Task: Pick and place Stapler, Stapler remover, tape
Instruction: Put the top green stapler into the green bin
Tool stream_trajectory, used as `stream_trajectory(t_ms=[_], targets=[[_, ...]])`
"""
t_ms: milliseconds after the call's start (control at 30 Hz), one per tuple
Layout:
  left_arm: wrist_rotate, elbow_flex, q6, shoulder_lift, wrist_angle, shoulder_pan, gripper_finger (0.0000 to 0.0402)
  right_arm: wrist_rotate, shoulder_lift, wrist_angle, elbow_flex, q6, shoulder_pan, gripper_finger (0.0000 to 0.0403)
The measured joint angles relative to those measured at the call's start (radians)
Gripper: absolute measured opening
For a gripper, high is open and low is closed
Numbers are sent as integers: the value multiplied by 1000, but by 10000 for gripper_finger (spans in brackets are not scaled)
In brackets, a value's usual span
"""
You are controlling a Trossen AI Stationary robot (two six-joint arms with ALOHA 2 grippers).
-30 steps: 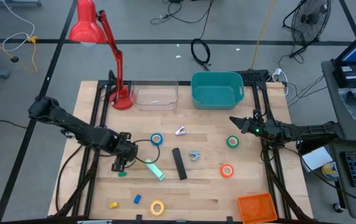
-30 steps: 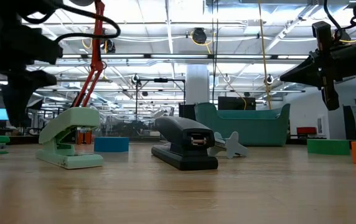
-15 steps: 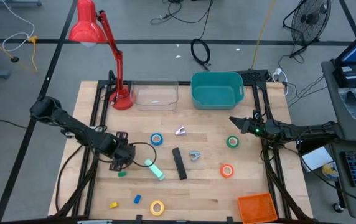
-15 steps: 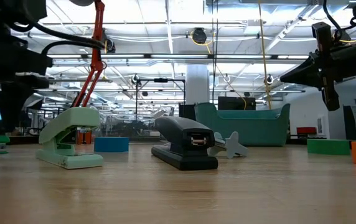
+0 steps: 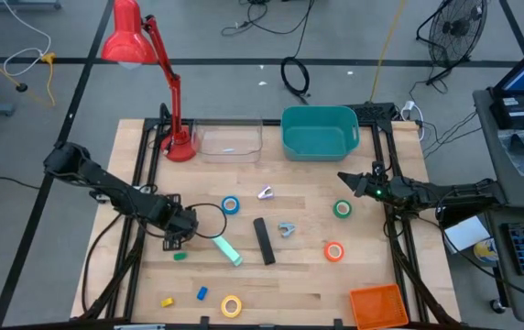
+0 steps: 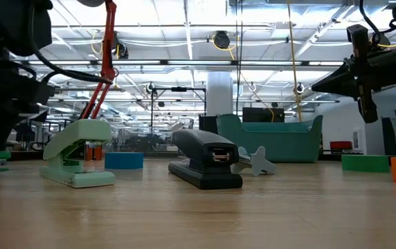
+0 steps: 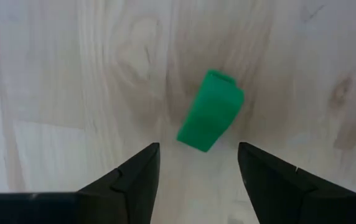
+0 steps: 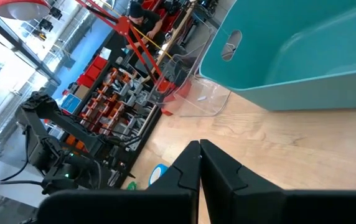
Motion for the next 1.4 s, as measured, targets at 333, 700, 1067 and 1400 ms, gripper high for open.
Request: stream_trajectory(t_ms=[333, 700, 1067, 1400], targets=[[-1, 0, -3, 0, 94, 0, 216, 0, 0, 0, 0, 0, 0, 4], [16, 0, -2, 0, 109, 0, 214, 0, 0, 0, 0, 0, 0, 4], [17, 0, -3, 0, 111, 0, 131, 0, 0, 0, 0, 0, 0, 4], [18, 0, -56, 0, 115, 0, 86, 0, 0, 0, 0, 0, 0, 4]])
